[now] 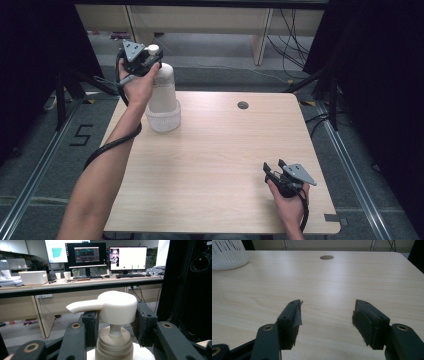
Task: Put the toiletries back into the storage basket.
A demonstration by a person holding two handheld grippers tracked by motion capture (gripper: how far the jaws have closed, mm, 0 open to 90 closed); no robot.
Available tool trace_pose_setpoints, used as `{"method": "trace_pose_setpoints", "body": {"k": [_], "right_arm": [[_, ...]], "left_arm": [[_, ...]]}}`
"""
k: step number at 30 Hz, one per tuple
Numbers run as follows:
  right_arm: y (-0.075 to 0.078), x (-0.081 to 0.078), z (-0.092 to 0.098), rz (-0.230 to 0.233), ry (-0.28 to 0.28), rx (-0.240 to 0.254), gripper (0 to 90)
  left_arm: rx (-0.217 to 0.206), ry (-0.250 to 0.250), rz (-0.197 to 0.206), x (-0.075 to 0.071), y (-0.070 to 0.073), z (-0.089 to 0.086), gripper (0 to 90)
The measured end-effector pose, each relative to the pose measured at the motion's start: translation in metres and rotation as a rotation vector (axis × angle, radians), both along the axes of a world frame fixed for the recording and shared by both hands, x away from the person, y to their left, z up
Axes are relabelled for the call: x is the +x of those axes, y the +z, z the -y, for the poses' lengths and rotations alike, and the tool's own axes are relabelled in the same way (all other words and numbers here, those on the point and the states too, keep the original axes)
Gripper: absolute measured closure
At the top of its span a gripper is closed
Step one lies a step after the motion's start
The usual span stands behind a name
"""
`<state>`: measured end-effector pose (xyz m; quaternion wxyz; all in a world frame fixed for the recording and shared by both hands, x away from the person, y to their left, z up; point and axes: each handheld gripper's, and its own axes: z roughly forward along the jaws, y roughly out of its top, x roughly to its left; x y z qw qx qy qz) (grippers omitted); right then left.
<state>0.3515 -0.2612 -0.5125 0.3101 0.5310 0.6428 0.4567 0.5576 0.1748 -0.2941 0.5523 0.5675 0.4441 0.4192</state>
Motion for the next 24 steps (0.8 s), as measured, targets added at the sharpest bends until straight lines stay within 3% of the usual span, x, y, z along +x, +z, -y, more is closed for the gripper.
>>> {"method": "trace_pose_setpoints", "body": {"k": [24], "right_arm": [[-0.001, 0.001, 0.000, 0.005, -0.001, -0.015, 39.9]], "left_arm": [[0.019, 0.010, -0.042, 0.005, -0.023, 0.000, 58.9]]}}
